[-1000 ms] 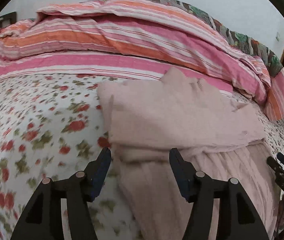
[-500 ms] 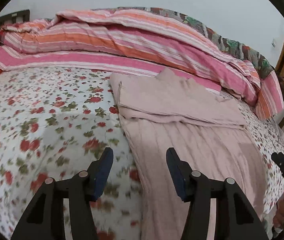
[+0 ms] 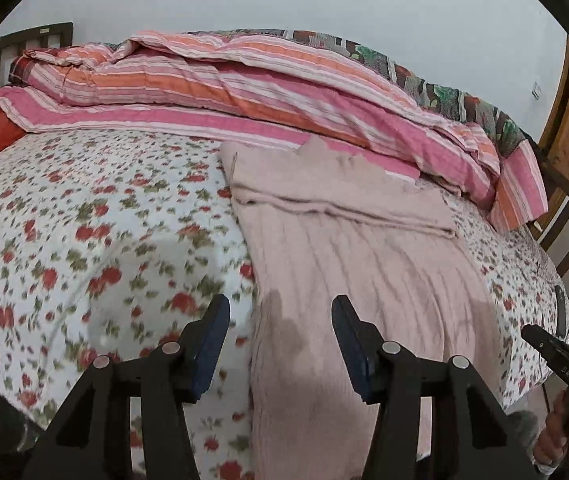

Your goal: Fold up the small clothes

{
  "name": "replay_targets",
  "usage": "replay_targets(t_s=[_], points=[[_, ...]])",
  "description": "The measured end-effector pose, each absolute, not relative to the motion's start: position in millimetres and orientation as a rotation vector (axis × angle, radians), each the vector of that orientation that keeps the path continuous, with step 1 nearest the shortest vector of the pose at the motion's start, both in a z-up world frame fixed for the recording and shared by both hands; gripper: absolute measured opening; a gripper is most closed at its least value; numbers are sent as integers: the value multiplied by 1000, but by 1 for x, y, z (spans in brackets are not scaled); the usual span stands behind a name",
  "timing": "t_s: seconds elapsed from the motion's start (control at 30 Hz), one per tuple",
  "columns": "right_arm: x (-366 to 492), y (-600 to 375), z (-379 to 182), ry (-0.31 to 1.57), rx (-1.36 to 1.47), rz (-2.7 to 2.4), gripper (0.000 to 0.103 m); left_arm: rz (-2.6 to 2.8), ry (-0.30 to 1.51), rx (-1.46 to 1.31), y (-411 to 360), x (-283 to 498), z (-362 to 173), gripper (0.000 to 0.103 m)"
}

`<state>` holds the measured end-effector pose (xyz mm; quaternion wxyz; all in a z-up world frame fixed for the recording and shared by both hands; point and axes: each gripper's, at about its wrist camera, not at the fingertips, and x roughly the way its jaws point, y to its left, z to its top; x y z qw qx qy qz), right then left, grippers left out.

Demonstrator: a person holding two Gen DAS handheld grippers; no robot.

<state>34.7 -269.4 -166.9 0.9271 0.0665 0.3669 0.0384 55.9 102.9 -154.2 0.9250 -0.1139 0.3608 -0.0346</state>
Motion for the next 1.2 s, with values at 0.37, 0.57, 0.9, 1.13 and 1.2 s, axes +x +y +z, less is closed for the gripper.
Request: replay_targets(t_s=[0.37,0.57,0.9,1.13,1.2], points=[[15,-261,-199,790,151,81,47,-105,796,-280,108,40,-192,60],[15,-262,-209,802,172,75,47,-110,826,-284,107,38,-212,60],[20,-262,-234,838,187,88,47,-148,848,-270,107,26,-235,55],[10,-260,-237,834,154,110,47,-143,829,-270,100,19,-237,45],[10,-257,-238,830,143,106,47,-137,832,-281,101,20,-238,36]])
